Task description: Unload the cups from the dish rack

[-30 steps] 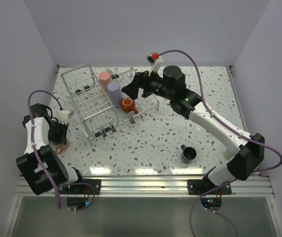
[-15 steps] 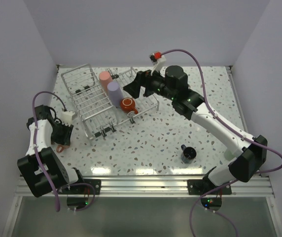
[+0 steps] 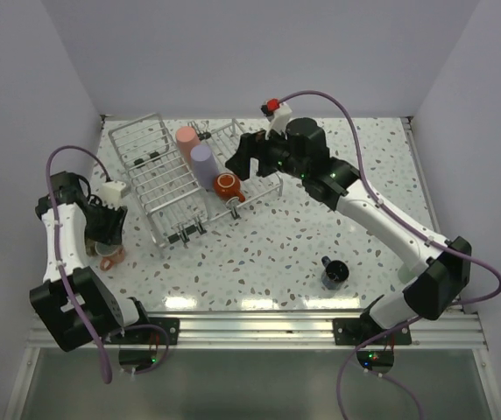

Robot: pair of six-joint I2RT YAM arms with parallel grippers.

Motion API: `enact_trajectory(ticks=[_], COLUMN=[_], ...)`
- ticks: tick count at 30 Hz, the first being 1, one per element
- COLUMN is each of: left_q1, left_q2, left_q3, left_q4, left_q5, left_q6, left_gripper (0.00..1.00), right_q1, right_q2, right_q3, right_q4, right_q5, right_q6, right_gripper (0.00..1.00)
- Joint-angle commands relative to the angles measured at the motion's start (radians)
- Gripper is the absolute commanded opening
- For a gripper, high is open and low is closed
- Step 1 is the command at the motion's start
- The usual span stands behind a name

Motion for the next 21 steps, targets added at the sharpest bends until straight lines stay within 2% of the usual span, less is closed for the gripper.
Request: enact_trajectory(ticks=[1, 4, 5, 9, 11, 14, 16, 19, 21], left_q1=[-0.003, -0.001, -0.003, -0.003, -0.001, -0.001, -0.003, -0.001, -0.001], left_q2=[-0.039, -0.048, -0.056, -0.073, -0.079, -0.084, -0.082, -0.080, -0.076], left_q3=[0.082, 0.113, 0.131, 0.194, 0.246, 0.326, 0.383, 0.455, 0.493], left_q4=[-0.079, -0.108, -0.117, -0.151, -0.160, -0.165, -0.168, -0.163, -0.157], left_q5=[0.034, 0.027, 0.033, 0.024, -0.003, -0.037, -0.052, -0.085, -0.088], left_q6=[0.022, -0.001, -0.009, -0.053, -0.073, -0.117, -0.144, -0.171, -0.186], left_gripper=[0.51, 0.52, 0.52, 0.56, 0.59, 0.73, 0.77, 0.92, 0.95], right_q1=[-0.011, -0.016, -0.016, -0.016, -0.016, -0.015, -0.014, -0.014, -0.014], right_q2=[0.047, 0.150, 0.211, 0.299, 0.325, 0.386, 0.417, 0.454, 0.475], right_q3=[0.091, 0.193, 0.221, 0.280, 0.293, 0.326, 0.332, 0.329, 0.329], right_q4=[-0.138, -0.299, -0.378, -0.434, -0.431, -0.443, -0.442, -0.426, -0.422], right_q5=[0.068, 0.095, 0.101, 0.129, 0.131, 0.097, 0.089, 0.080, 0.074], right_q6=[-0.072, -0.107, -0.121, -0.184, -0.207, -0.234, -0.244, -0.260, -0.270], right_gripper=[0.91, 0.86, 0.81, 0.70, 0.68, 0.63, 0.62, 0.61, 0.59])
